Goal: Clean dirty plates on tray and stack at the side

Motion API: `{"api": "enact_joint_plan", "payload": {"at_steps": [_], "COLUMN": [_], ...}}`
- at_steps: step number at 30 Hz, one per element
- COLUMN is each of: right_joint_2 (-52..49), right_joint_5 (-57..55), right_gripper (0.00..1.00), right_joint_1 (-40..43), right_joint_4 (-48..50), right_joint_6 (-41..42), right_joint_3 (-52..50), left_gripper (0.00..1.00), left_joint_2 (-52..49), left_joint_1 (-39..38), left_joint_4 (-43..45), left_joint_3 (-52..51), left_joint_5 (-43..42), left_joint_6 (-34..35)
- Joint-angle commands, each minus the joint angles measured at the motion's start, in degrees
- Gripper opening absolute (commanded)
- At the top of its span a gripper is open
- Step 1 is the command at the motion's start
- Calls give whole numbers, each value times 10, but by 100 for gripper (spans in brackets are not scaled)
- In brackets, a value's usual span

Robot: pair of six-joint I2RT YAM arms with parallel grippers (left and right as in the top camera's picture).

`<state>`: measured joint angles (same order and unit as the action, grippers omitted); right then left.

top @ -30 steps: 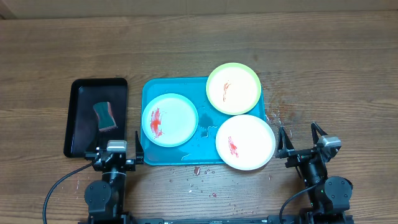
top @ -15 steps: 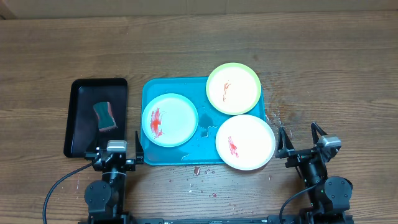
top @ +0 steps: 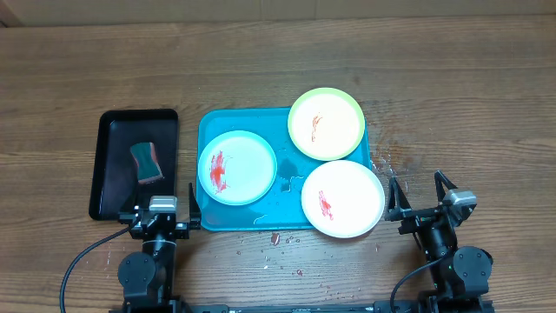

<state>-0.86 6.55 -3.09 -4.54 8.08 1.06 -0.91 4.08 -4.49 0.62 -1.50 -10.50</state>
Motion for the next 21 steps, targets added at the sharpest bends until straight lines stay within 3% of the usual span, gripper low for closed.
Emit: {"api": "enact_joint_plan", "payload": {"at_steps": [1,4,7,17,21], "right_joint_2": [2,2,2,2,2], "right_joint_5": [-5,-5,-5,-3,-3], "right_gripper": [100,100,100,100,100], "right_joint_1": [2,2,2,2,2], "right_joint_4": [3,3,3,3,3], "right_joint_6": [-7,-6,-7,-6,-6], "right_joint_3": [-6,-6,-6,-6,-6], "left_gripper": [100,100,100,100,100], "left_joint_2": [4,4,4,4,4], "left_joint_1": [-5,-5,-5,-3,-3], "left_joint_4": [1,1,2,2,3], "left_joint_3": [-3,-3,-3,-3,-3], "left_joint_5": [0,1,30,32,-4], "left_joint_6": [7,6,-48,-47,-46]}}
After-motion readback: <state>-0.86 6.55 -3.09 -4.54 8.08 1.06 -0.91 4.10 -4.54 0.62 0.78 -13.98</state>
